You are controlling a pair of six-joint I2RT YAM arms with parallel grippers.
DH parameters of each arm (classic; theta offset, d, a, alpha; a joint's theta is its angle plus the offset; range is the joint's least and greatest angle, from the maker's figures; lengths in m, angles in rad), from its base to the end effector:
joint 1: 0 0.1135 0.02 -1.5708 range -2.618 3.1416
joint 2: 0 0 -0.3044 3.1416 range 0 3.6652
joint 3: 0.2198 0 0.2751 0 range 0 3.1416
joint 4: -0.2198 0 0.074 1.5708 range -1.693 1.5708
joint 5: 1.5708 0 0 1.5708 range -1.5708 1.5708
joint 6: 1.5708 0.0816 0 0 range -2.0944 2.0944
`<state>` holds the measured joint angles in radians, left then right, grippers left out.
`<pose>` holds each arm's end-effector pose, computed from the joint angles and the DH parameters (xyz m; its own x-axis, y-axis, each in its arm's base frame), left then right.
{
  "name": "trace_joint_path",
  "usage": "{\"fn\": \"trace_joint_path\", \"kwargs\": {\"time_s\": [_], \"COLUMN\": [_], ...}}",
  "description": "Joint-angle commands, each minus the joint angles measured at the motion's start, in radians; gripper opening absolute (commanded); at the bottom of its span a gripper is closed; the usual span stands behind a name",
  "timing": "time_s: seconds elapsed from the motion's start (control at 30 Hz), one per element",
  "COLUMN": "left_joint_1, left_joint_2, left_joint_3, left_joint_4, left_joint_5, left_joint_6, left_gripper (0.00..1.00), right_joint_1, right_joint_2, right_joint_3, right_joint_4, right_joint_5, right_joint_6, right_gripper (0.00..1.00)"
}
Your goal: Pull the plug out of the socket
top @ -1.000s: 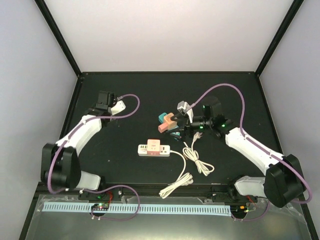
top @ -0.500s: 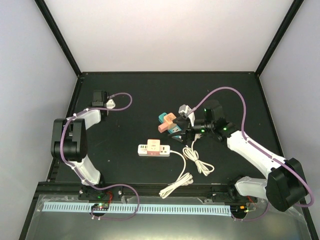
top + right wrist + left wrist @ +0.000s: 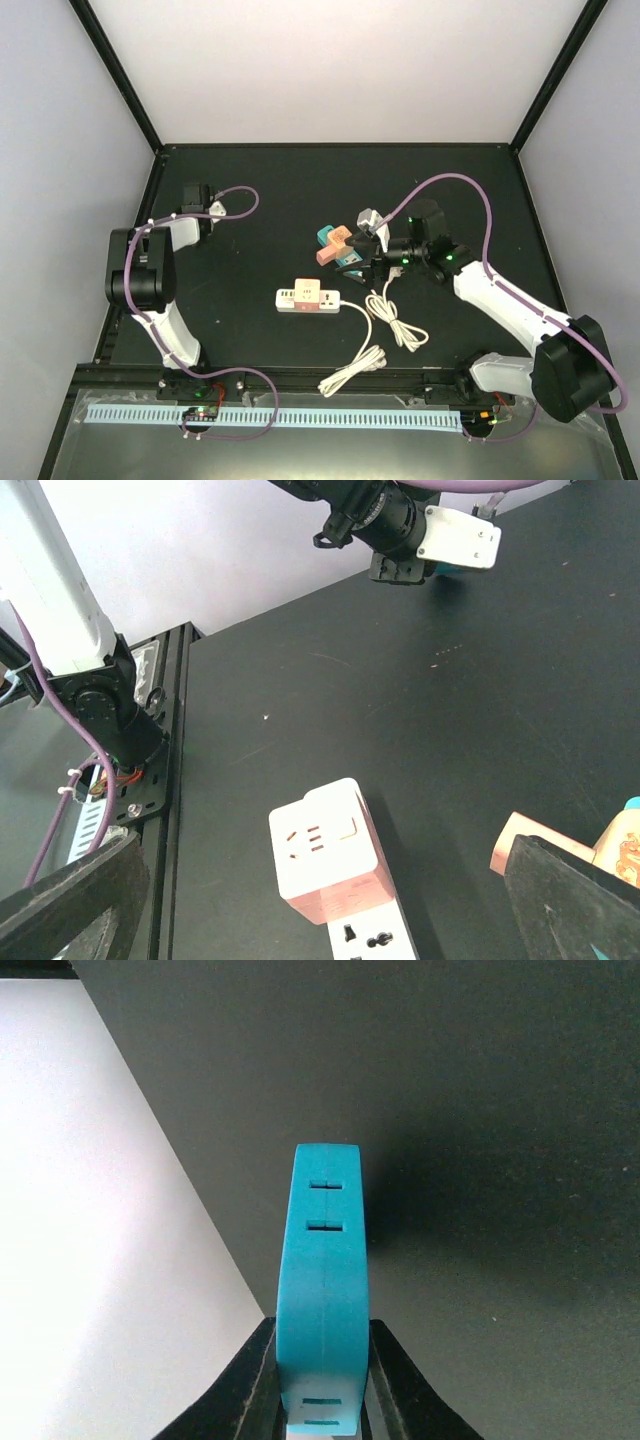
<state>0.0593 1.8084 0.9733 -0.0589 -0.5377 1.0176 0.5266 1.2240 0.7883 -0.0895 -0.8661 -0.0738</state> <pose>0.4033 0.0658 0.1382 -0.7246 0.6891 0.0107 0.4672 0.4798 0.7427 0.2238 0.2020 0.2772 -0.3663 -0.2682 -0.8910 -0.9249 0.2096 0.3171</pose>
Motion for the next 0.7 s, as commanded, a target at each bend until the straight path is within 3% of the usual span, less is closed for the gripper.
{"fn": "trace_joint_path", "kwargs": {"time_s": [0.0, 0.27, 0.4, 0.5, 0.63, 0.67], "left_joint_1": [0.0, -0.001, -0.002, -0.001, -0.002, -0.003], "left_joint_2": [0.018, -0.05, -0.1, -0.157, -0.245, -0.268], "left_joint_3": [0.034, 0.03, 0.038, 0.063, 0.121, 0.136], "left_joint_4": [-0.041, -0.176, -0.249, -0.362, -0.549, -0.596], "left_joint_5": [0.033, 0.124, 0.166, 0.265, 0.454, 0.505], "left_joint_6": [-0.071, -0.139, -0.162, -0.185, -0.201, -0.201], "left_gripper": [0.14, 0.48, 0.59, 0.71, 0.98, 0.99], "right_joint_1": [-0.003, -0.004, -0.003, -0.004, -0.003, -0.003], "right_joint_2": [0.009, -0.009, -0.008, -0.008, -0.012, -0.012], "right_joint_3": [0.004, -0.002, -0.001, -0.001, -0.034, -0.047], "right_joint_4": [0.022, 0.008, -0.002, -0.015, 0.023, 0.047], "right_joint_5": [0.014, 0.016, 0.009, 0.013, 0.028, 0.033], "right_joint_6": [-0.019, -0.045, -0.064, -0.095, -0.136, -0.141], "right_gripper": [1.0, 1.0, 1.0, 1.0, 1.0, 1.0]}}
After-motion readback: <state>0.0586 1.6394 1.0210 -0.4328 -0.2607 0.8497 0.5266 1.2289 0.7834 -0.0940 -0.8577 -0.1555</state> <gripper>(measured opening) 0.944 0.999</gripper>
